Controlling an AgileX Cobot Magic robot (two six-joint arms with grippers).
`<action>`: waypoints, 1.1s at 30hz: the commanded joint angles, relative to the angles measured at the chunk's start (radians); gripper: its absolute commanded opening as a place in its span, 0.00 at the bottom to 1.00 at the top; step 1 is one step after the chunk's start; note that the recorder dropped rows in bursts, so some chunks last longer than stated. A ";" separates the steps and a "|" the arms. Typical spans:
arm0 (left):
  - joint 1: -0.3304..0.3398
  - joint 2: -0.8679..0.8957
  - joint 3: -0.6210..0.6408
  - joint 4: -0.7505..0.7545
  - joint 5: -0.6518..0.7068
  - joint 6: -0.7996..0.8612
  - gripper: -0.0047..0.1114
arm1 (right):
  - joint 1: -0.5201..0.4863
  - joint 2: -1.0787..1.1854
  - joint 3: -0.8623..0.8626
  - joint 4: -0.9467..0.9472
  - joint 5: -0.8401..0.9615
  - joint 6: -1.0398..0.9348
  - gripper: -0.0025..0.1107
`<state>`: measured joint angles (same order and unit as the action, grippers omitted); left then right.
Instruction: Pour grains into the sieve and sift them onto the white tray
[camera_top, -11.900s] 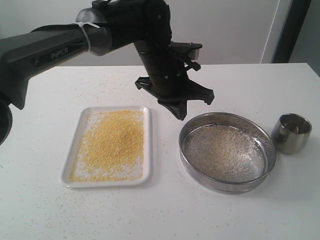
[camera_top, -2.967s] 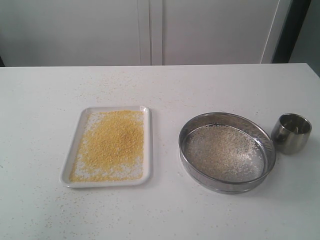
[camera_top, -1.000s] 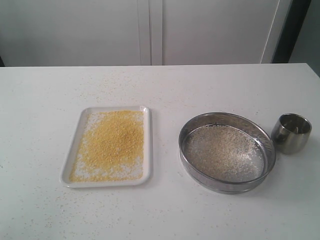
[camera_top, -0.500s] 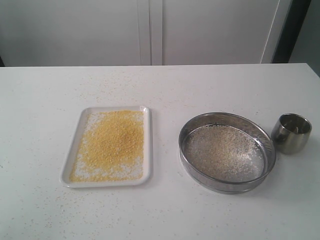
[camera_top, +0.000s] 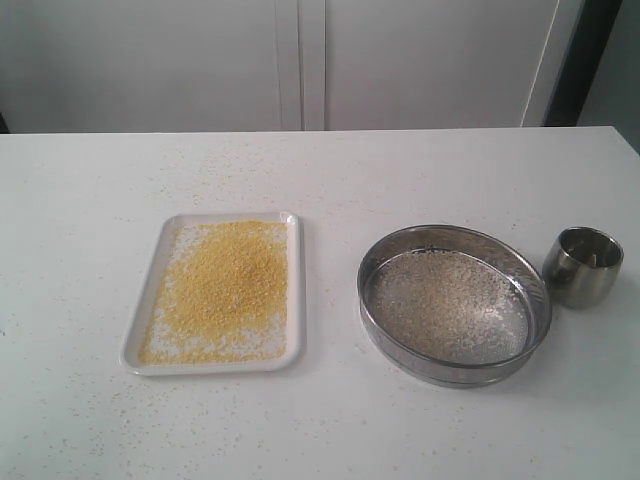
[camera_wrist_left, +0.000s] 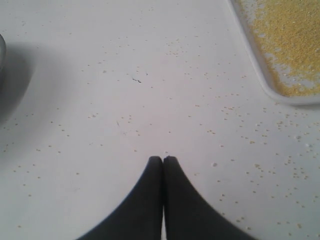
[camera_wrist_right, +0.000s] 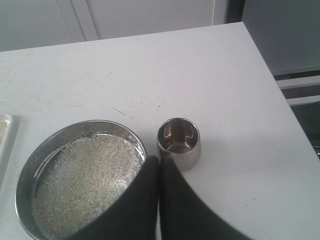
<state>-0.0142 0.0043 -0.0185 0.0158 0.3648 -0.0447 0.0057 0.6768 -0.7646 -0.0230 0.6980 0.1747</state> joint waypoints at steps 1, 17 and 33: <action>0.002 -0.004 0.010 -0.006 -0.004 -0.002 0.04 | -0.006 -0.008 -0.002 -0.003 -0.010 0.006 0.02; 0.002 -0.004 0.010 -0.006 -0.004 -0.002 0.04 | -0.006 -0.102 0.023 -0.003 -0.084 0.006 0.02; 0.002 -0.004 0.010 -0.006 -0.004 -0.002 0.04 | -0.006 -0.310 0.041 0.045 -0.111 -0.156 0.02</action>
<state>-0.0142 0.0043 -0.0185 0.0158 0.3628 -0.0447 0.0057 0.3950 -0.7409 0.0113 0.6096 0.0646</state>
